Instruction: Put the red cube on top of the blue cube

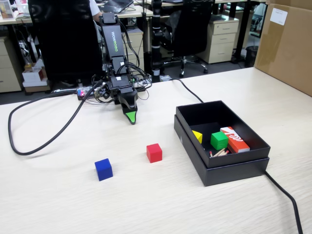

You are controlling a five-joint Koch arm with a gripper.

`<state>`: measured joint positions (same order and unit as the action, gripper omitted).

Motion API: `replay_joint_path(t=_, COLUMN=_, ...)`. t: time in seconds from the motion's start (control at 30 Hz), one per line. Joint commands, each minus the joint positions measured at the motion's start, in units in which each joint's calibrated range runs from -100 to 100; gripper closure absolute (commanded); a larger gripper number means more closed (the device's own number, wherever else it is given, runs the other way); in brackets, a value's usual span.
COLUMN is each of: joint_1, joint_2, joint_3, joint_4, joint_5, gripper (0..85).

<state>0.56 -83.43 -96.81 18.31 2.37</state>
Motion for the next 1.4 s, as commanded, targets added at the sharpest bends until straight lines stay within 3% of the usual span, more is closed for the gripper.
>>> replay_joint_path(t=0.0, joint_1=0.0, joint_2=0.1, joint_3=0.2, joint_4=-0.1, joint_5=0.0, gripper=36.8)
replay_joint_path(t=0.83, joint_1=0.2, joint_2=0.0, joint_3=0.2, joint_4=-0.1, joint_5=0.0, gripper=37.1)
replay_joint_path(t=1.07, joint_1=-0.2, joint_2=-1.7, joint_3=1.0, joint_4=-1.1, joint_5=-2.3, gripper=38.3)
replay_joint_path(t=1.37, joint_1=-2.0, joint_2=-1.4, joint_3=22.9, joint_4=-27.0, joint_5=-2.7, gripper=39.8)
